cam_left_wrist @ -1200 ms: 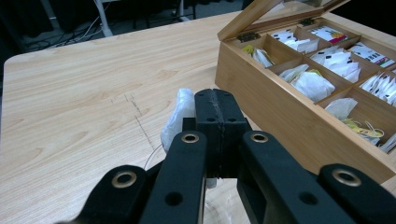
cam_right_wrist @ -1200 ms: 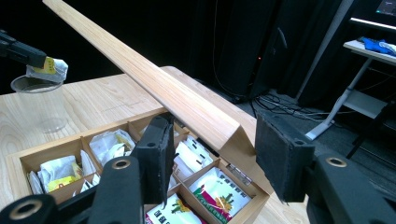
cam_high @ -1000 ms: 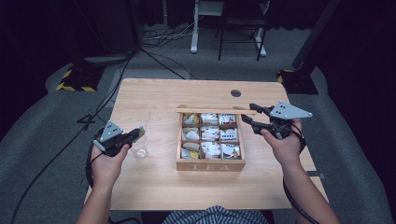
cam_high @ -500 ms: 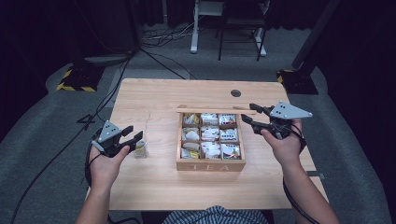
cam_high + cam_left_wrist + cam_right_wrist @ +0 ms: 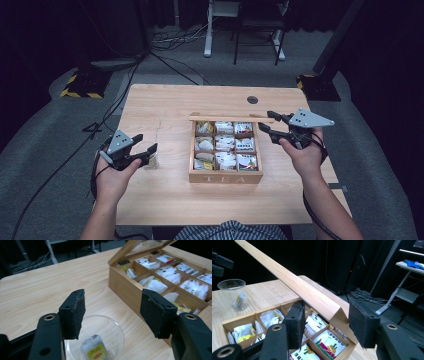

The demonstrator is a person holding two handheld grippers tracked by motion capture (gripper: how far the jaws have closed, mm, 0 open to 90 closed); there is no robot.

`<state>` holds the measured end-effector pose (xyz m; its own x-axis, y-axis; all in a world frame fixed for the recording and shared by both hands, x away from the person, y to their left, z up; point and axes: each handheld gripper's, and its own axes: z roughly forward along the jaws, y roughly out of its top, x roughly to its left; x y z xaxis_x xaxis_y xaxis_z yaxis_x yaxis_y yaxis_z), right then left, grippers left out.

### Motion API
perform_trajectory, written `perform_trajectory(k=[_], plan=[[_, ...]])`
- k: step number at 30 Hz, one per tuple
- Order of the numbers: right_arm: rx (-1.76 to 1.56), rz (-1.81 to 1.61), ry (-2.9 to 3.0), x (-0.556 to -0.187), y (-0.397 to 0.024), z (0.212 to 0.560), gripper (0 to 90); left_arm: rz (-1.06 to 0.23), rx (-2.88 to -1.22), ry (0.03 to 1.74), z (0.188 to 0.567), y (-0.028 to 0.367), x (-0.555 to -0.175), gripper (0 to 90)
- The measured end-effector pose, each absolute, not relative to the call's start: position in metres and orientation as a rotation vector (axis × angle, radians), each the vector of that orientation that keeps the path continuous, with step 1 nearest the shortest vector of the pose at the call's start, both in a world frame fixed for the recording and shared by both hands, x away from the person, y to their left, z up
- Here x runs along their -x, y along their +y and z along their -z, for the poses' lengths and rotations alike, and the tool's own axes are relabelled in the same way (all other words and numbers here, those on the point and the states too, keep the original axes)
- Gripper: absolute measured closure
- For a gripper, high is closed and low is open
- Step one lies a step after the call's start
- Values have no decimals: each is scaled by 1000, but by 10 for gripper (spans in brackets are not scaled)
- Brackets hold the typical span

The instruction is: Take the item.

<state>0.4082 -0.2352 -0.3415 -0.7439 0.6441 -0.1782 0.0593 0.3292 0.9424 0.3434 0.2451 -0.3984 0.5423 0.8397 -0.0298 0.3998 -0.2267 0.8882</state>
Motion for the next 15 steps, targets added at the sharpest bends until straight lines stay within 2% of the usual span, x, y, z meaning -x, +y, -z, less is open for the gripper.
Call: perform_trajectory(k=[15], plan=[[-617,-1423,2080,-407,-236,342,484,-496,-1897,921,403,223,-325,371]])
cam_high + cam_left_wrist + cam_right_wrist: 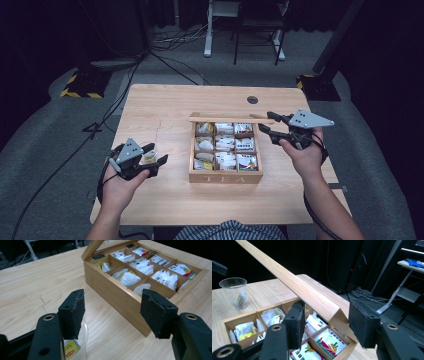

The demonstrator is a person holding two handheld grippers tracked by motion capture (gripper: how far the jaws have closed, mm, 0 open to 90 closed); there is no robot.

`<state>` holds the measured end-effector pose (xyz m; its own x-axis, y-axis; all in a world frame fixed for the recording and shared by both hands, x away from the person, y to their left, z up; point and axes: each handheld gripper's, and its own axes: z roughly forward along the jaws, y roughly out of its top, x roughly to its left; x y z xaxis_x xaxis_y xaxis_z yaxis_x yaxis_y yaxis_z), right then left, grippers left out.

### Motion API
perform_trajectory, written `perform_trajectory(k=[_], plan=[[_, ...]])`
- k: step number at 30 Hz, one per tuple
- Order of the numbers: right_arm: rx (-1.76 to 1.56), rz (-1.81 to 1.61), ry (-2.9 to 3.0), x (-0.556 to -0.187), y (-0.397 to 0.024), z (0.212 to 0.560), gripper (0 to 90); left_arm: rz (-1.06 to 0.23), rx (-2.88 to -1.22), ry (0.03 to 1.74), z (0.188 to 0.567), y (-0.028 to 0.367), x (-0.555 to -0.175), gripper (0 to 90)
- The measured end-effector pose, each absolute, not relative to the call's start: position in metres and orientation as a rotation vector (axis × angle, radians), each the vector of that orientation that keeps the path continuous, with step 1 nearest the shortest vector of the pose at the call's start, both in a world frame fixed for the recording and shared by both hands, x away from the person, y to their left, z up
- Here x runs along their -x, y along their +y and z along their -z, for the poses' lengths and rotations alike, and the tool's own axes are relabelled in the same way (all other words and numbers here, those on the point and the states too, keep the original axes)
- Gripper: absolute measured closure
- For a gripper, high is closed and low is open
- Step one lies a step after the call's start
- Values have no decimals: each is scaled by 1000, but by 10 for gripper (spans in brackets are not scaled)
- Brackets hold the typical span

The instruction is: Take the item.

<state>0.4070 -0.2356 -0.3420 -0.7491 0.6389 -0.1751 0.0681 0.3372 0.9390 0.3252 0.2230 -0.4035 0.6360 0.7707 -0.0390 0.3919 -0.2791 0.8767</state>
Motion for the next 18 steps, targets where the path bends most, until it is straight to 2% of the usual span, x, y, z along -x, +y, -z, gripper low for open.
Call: perform_trajectory(k=[18], plan=[[-601,-1433,2097,-409,-237,341,485,-492,-1960,890,422,219,-287,354]])
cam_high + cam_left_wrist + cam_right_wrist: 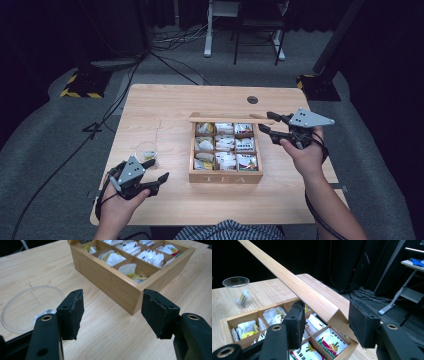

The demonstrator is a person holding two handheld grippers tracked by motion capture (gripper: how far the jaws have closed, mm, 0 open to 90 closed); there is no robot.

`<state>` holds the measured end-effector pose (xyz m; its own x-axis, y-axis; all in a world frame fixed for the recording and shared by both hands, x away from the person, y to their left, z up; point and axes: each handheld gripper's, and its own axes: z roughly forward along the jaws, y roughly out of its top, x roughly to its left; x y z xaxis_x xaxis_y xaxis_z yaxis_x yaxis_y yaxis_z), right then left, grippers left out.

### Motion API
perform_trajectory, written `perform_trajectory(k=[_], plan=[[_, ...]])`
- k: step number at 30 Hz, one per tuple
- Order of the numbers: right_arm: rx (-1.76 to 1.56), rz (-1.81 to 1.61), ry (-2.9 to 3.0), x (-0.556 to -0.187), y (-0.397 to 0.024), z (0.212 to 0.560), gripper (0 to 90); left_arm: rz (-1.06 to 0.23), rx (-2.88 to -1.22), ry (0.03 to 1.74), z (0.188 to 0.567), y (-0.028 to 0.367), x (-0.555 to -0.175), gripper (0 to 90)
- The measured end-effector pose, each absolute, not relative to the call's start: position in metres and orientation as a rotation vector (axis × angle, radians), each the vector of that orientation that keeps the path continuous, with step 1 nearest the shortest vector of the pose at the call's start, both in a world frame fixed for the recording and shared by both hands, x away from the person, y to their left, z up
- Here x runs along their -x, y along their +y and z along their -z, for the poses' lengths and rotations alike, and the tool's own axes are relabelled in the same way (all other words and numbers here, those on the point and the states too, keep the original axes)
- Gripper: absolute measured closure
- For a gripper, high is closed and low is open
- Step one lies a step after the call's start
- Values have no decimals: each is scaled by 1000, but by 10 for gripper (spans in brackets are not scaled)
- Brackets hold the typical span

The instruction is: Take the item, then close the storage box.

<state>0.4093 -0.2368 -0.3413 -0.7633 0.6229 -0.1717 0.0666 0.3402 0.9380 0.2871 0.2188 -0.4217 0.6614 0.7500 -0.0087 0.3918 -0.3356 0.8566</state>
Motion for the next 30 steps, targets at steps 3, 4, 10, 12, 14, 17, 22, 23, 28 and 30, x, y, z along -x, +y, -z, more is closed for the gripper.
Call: perform_trajectory(k=[3,4,10,12,14,17,22,23,28,30], plan=[[-603,-1434,2097,-410,-237,341,485,-484,-1968,896,429,219,-286,354],[-605,-1439,2096,-410,-237,341,484,-483,-1970,899,431,219,-286,354],[-608,-1440,2091,-412,-236,341,479,-461,-2024,894,444,215,-279,347],[-597,-1433,2095,-411,-235,341,479,-450,-2042,890,448,213,-275,343],[-594,-1429,2103,-410,-234,342,478,-439,-2067,882,454,212,-274,340],[-586,-1416,2116,-408,-234,343,477,-415,-2086,903,462,212,-275,340],[-581,-1393,2133,-404,-234,344,477,-400,-2117,922,472,213,-281,334],[-577,-1390,2132,-404,-234,345,476,-396,-2127,925,474,213,-282,332],[-566,-1369,2153,-399,-234,348,475,-375,-2157,963,484,216,-287,330],[-561,-1360,2161,-397,-233,349,475,-387,-2175,966,487,217,-289,329]])
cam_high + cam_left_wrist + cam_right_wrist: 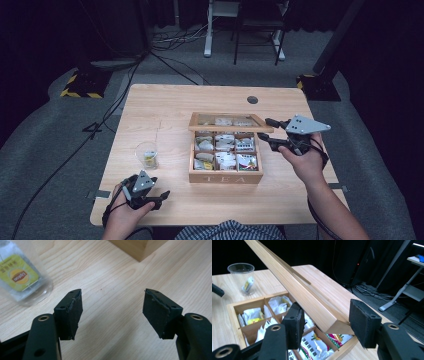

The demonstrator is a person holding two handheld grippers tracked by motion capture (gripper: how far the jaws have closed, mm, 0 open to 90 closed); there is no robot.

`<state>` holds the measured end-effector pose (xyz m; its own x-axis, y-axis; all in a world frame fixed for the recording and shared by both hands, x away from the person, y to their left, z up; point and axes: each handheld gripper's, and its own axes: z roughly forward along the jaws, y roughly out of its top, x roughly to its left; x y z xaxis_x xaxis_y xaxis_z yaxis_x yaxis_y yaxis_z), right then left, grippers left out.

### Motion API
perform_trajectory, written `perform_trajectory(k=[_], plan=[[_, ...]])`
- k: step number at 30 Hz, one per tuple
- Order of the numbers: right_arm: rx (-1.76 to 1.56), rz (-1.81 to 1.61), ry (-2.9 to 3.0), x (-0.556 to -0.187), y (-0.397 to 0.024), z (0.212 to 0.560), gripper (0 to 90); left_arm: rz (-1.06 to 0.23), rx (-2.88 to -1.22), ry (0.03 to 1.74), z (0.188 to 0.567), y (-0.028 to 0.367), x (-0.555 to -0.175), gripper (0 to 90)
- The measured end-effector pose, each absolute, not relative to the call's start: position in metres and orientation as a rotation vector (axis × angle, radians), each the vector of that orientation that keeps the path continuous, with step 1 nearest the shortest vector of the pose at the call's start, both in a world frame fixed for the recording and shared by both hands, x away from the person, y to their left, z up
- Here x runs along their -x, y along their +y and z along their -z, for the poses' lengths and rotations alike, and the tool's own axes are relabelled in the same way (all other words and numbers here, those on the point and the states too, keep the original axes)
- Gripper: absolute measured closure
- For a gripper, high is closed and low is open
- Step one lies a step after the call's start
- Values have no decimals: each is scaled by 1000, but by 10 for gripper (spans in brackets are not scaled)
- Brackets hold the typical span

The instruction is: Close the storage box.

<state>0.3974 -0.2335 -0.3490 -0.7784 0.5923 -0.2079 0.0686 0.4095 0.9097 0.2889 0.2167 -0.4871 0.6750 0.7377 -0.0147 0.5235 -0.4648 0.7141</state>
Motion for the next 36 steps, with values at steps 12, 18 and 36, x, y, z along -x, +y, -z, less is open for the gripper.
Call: perform_trajectory(k=[12,18,36], plan=[[-526,-1311,2196,-389,-233,356,471,-371,-2213,999,497,219,-292,308],[-511,-1289,2207,-385,-232,360,465,-378,-2210,1005,500,222,-293,286],[-464,-1209,2249,-371,-230,367,436,-389,-2179,999,503,222,-293,254]])
